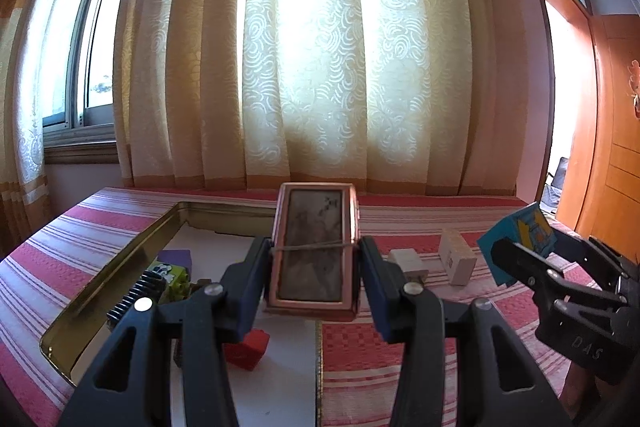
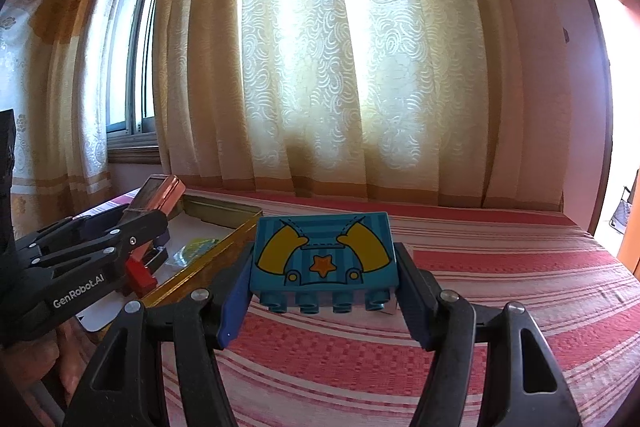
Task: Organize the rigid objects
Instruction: 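Carry the blue brick and copper picture over the gold tin tray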
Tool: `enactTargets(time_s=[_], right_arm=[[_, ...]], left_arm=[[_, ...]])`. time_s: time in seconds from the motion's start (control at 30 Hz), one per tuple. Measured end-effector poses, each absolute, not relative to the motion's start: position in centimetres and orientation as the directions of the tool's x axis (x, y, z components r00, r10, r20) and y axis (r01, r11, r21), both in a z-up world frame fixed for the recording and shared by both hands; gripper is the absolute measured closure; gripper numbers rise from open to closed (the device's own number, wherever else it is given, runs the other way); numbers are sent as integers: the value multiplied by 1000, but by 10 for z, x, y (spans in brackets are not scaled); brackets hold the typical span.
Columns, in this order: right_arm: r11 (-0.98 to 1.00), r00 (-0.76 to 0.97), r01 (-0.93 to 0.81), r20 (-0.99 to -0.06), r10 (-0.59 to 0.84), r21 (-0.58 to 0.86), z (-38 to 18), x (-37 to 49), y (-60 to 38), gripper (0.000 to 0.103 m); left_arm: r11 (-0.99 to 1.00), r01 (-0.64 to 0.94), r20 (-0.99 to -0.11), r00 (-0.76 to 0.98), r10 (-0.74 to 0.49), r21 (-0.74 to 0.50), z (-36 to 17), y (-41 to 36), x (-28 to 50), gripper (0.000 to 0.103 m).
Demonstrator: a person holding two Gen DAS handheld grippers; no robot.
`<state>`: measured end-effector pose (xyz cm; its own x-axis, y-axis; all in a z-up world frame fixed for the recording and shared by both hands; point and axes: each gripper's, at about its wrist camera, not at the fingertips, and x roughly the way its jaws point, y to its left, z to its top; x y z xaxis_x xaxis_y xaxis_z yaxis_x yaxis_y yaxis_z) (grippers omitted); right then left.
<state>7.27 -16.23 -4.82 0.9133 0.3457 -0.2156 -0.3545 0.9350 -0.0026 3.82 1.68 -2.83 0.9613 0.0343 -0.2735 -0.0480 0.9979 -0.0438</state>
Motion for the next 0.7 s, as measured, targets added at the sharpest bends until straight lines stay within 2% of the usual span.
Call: enactTargets(time_s=[0.7], right_arm=[[903,876,-429,-250,412,-15,-48,75,-125,37]], left_arm=[[994,-85,-261,963,66,-64,-27,46,30,58]])
